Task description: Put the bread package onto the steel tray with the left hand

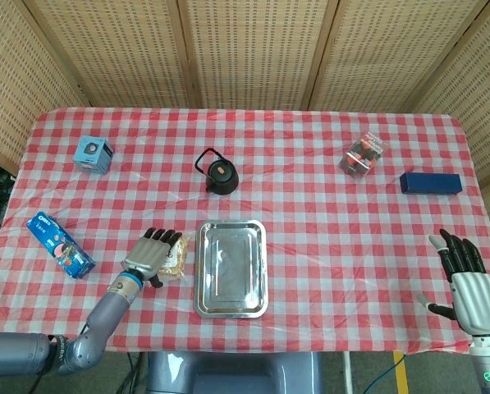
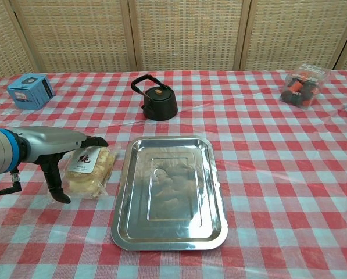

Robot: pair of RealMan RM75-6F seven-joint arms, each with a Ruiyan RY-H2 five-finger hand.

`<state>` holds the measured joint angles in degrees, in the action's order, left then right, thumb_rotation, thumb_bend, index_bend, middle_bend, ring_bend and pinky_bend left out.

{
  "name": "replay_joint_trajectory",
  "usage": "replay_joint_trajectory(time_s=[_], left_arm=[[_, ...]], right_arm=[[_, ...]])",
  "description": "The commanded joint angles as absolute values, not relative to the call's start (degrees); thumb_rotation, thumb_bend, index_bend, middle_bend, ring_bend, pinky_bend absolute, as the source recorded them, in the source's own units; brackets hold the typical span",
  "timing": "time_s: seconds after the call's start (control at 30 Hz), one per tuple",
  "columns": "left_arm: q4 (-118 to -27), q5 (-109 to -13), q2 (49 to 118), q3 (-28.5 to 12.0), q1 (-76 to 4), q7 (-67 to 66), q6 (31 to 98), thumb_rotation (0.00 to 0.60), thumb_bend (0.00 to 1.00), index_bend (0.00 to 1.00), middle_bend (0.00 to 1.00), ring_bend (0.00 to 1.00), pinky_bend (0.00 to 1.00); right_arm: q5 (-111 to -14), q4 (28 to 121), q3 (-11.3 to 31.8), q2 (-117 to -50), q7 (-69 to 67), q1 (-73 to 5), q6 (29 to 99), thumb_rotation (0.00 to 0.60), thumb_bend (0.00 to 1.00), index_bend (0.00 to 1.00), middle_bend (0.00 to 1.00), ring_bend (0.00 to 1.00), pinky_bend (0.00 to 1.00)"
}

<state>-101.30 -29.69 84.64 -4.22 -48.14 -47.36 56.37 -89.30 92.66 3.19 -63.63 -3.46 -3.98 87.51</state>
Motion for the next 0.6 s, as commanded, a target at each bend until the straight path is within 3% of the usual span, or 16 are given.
replay_joint_trajectory(time_s=[0.03,0.07,0.17,0.4,0.6], left_arm=[[-100.0,-31.0,85.9,-4.2,-47.8,-45.9,58.1,0.6,0.43,0.24,0.04,0.05,0.25],[-99.3,-32.8,86.8,-4.3,-47.3,-45.0,59.6,0.6,0.49,0.32,0.08,0.1,0.31],[-97.8,-36.9,88.4,-3.7,-46.1,-43.5,62.5,0.6,0.54,0.4,0.16,0.16,0.34],[-98.1,-43.0,87.8,-4.0,-44.0,-39.1,65.1,0.6,0.53,0.4,0.16,0.16,0.34],[-102.0,-47.5,84.5,-6.8,-44.1,-36.6,66.6,0.6,0.53,0.4,0.16,0.16,0.33]], right_arm=[[-89.4,92.7,3.2,-63.6,-3.6,-4.0,87.5,0.6,0.06,0.0,0.0,0.0,0.0],[-89.4,92.6,3.2,-63.6,-3.6,-4.0,87.5,0.6,0.06,0.0,0.0,0.0,0.0],[-89.4,92.6,3.2,-63.7,-3.6,-4.0,87.5,0.6,0.06,0.0,0.0,0.0,0.0],[-89.5,92.6,3.3,-63.6,-3.8,-4.0,87.7,0.6,0.06,0.0,0.0,0.0,0.0],[-89.6,92.7,3.2,-63.6,-3.8,-3.9,87.7,0.6,0.06,0.0,0.0,0.0,0.0]])
